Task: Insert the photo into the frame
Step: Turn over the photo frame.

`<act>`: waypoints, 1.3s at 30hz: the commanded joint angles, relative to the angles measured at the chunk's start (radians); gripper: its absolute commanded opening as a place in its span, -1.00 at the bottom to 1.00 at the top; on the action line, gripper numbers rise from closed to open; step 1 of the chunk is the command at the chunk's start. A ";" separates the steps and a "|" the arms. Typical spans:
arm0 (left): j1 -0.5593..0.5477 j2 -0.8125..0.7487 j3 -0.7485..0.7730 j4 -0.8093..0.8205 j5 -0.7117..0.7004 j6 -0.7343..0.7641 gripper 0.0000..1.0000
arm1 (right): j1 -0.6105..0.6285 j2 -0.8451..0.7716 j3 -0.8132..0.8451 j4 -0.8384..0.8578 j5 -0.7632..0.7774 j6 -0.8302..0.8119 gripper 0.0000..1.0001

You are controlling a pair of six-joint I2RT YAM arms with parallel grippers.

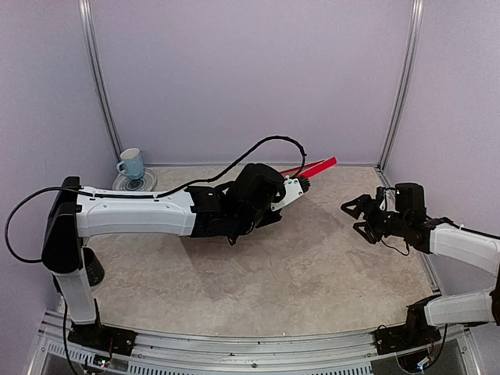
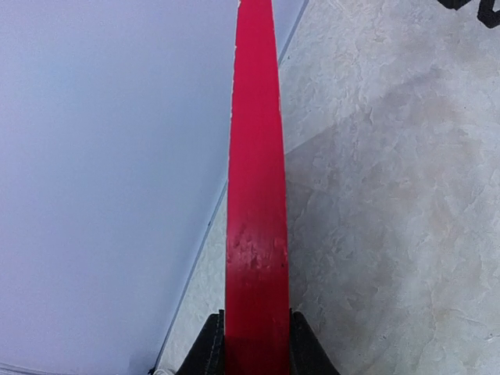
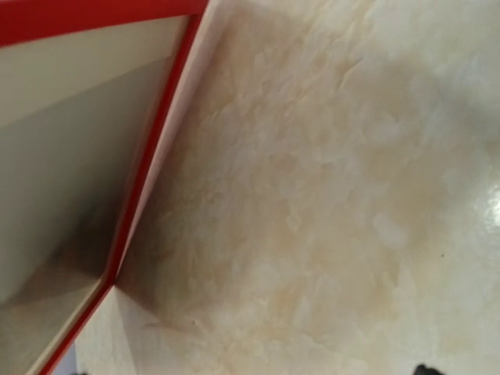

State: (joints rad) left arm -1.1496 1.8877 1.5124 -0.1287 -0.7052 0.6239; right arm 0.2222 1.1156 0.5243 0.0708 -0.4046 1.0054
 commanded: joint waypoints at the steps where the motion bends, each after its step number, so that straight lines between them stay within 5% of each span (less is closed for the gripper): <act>1: 0.028 -0.021 0.116 -0.004 0.017 -0.189 -0.76 | -0.005 -0.013 -0.010 -0.020 0.033 -0.024 0.78; 26: 0.212 0.031 0.494 -0.235 0.067 -0.559 -0.82 | -0.005 0.037 -0.043 0.041 -0.017 -0.016 0.77; 39: 0.354 -0.001 0.519 -0.255 0.267 -0.750 -0.91 | -0.004 0.060 -0.032 0.043 -0.020 -0.022 0.76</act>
State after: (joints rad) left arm -0.8295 1.9045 1.9892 -0.5236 -0.5262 0.0605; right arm 0.2222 1.1633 0.4904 0.0967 -0.4191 0.9924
